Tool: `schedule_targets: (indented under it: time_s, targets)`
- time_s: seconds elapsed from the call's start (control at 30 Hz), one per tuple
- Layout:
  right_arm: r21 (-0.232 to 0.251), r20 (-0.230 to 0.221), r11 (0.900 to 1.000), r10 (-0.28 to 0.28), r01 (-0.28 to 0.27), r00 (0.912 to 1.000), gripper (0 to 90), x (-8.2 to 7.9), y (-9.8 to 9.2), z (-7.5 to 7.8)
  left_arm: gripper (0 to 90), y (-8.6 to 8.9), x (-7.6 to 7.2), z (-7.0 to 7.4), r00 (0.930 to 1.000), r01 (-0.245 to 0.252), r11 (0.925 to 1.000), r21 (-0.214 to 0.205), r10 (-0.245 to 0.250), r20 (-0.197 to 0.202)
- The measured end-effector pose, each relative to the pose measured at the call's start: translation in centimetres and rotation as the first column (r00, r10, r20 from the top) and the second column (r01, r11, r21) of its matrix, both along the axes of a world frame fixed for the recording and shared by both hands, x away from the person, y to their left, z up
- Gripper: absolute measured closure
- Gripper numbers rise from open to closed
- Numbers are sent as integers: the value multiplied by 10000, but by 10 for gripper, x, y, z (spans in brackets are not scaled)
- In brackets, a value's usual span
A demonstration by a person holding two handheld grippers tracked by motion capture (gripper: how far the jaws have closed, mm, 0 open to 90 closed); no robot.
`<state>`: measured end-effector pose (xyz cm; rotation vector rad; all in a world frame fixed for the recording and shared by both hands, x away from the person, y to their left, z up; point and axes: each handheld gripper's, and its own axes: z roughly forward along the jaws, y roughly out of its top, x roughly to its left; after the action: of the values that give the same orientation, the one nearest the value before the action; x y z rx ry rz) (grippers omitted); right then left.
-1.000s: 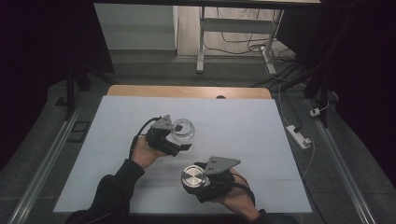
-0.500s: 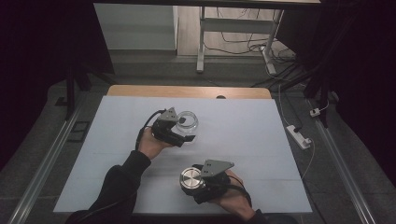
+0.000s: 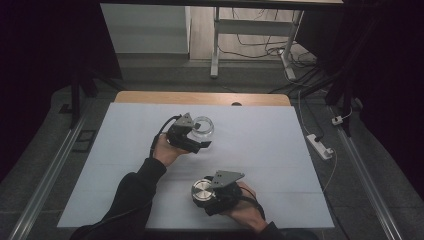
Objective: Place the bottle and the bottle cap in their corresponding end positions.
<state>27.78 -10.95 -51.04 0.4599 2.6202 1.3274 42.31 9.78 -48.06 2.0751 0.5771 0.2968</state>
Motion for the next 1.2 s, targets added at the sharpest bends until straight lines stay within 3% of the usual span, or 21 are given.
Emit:
schedule_targets:
  time_s: [0.67,1.2]
  targets:
    - [-485,-325,9986,-209,194,9993,182,14,9,-23,155,-1,24,-33,9959,-877,9955,352,884,-183]
    - [-1053,-623,9934,-517,449,9967,180,23,12,-30,154,-7,27,-47,9940,-1051,9924,638,1069,-245]
